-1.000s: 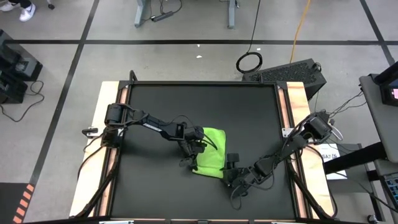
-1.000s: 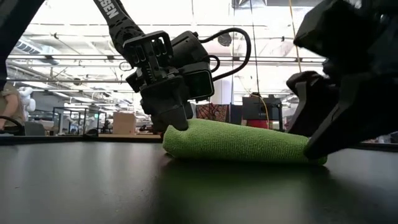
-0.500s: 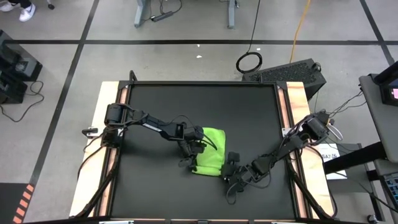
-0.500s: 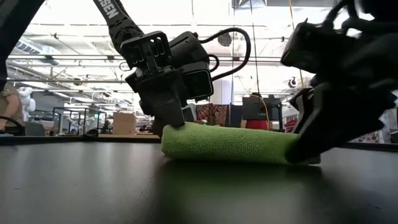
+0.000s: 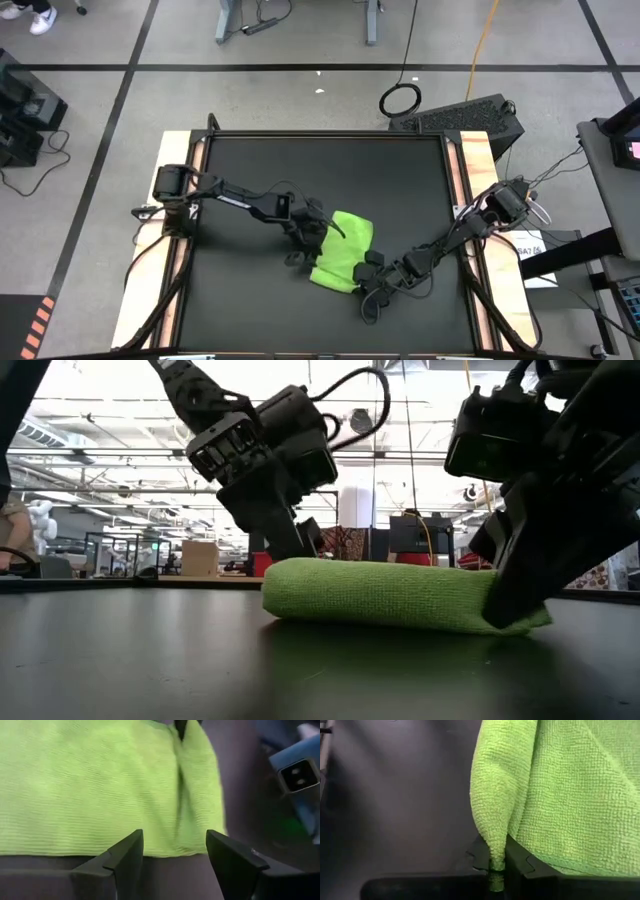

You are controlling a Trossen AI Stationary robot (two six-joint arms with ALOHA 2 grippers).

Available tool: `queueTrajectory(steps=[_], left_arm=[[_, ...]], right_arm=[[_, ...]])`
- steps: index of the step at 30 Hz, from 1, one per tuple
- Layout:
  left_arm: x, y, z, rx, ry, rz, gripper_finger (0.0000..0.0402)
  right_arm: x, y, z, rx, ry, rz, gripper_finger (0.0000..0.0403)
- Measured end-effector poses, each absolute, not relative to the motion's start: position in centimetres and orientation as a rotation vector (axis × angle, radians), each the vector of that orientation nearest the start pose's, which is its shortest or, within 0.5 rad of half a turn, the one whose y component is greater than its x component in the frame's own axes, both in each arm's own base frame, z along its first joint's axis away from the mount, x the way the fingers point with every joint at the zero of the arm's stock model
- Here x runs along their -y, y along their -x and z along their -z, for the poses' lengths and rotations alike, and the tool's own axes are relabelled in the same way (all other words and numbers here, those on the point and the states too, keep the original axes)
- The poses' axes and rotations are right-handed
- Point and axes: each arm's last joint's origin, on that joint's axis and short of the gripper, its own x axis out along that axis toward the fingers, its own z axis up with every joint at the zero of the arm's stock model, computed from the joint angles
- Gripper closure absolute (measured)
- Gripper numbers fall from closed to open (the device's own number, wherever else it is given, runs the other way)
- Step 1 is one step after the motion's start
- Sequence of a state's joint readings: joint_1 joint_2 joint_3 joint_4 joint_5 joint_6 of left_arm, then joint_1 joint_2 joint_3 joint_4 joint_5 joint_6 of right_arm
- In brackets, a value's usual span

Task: Roll towel into tight, uniform cylinder
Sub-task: Roll the green towel

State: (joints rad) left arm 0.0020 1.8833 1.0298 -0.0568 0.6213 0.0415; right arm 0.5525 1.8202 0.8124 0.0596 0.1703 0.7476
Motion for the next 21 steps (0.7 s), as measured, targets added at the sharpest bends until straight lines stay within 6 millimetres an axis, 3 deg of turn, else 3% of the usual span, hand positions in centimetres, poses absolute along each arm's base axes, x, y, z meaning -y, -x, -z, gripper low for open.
queueTrajectory(steps=[4,9,12,21], left_arm=[[3.2,-36.3,-14.4,-0.831,0.157,0.638,0.018],[6.6,-35.8,-14.4,-0.818,0.039,0.736,0.018],[8.3,-35.6,-14.3,-0.826,-0.05,0.704,0.018],[9.4,-35.0,-15.0,-0.831,-0.202,0.564,0.018]], right_arm=[[-16.4,-27.9,-10.6,-0.983,-0.394,-0.035,0.0397],[-16.0,-28.1,-10.6,-1.008,-0.436,-0.053,0.0397],[-15.8,-28.3,-10.6,-1.022,-0.462,-0.073,0.0397],[-14.8,-28.8,-10.6,-1.047,-0.522,-0.1,0.0397]])
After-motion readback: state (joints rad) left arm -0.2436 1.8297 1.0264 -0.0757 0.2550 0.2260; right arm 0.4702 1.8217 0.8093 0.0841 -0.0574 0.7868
